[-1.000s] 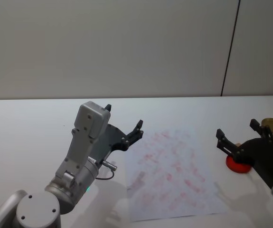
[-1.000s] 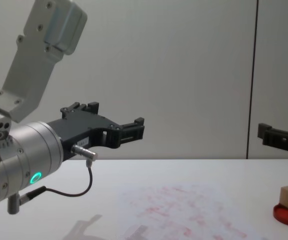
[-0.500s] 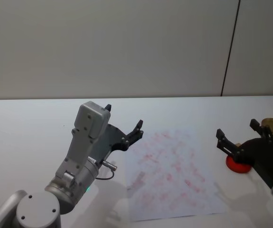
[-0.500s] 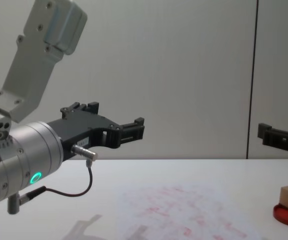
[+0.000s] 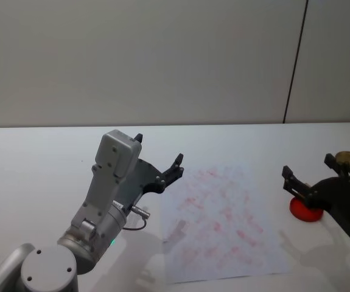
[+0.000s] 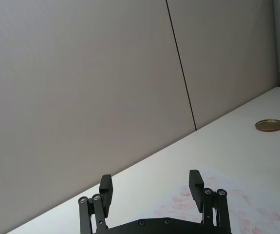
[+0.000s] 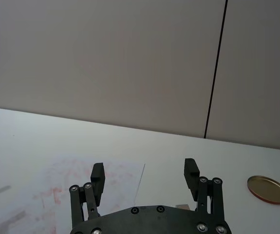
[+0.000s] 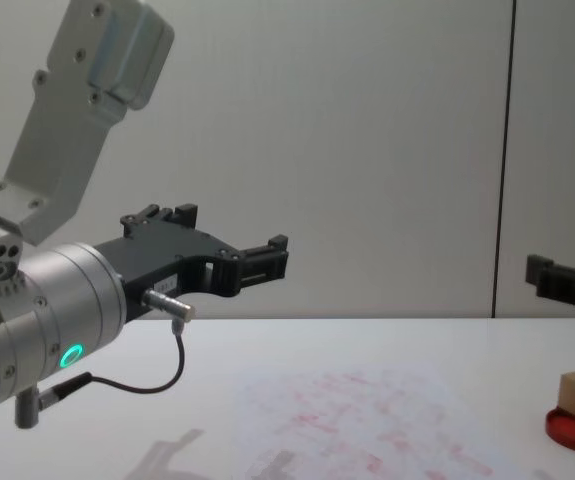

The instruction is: Use the one hand to pick up the stamp and affix it onto the A4 paper.

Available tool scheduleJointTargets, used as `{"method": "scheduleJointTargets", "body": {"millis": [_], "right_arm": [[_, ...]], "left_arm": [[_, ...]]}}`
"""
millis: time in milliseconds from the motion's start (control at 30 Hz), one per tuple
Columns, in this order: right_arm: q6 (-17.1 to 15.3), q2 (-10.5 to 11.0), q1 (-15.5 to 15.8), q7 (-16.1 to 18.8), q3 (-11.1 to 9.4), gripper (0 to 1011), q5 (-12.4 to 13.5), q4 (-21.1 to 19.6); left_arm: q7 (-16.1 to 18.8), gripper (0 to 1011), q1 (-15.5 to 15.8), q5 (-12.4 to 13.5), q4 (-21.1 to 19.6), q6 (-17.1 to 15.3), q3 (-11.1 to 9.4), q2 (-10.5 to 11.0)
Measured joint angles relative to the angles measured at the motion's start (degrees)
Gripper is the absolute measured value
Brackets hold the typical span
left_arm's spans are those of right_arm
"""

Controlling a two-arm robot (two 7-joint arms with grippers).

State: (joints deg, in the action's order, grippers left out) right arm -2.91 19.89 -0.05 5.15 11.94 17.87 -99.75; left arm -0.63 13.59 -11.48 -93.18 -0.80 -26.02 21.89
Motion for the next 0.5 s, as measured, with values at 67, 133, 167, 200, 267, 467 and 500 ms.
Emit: {"method": "scheduleJointTargets", "body": {"millis": [67,133,167,200,267,467,500], "right_arm": [[-0.58,0.28,-0.28,0.56,-0.33,1001,0.46,0.65],[-1.25,0.59,-0.53,1.19,-0.66,1001,0.90,1.30],[-1.62,0.81,-0.67,1.58,-0.87,1001,1.14,1.77],[-1.62,0.81,-0.67,1.58,-0.87,1001,1.14,1.77],[-2.27,1.17,-0.90,2.24,-1.23,1001,1.52,2.61],[-3.70,1.83,-1.44,3.47,-1.92,1001,2.26,4.50],[-4.05,1.96,-1.63,3.74,-2.10,1001,2.48,5.07]], "left_arm": [[0.00,993,0.00,0.00,0.00,0.00,0.00,0.00],[0.00,993,0.00,0.00,0.00,0.00,0.00,0.00],[0.00,993,0.00,0.00,0.00,0.00,0.00,0.00],[0.00,993,0.00,0.00,0.00,0.00,0.00,0.00],[0.00,993,0.00,0.00,0.00,0.00,0.00,0.00],[0.00,993,0.00,0.00,0.00,0.00,0.00,0.00],[0.00,993,0.00,0.00,0.00,0.00,0.00,0.00]]}}
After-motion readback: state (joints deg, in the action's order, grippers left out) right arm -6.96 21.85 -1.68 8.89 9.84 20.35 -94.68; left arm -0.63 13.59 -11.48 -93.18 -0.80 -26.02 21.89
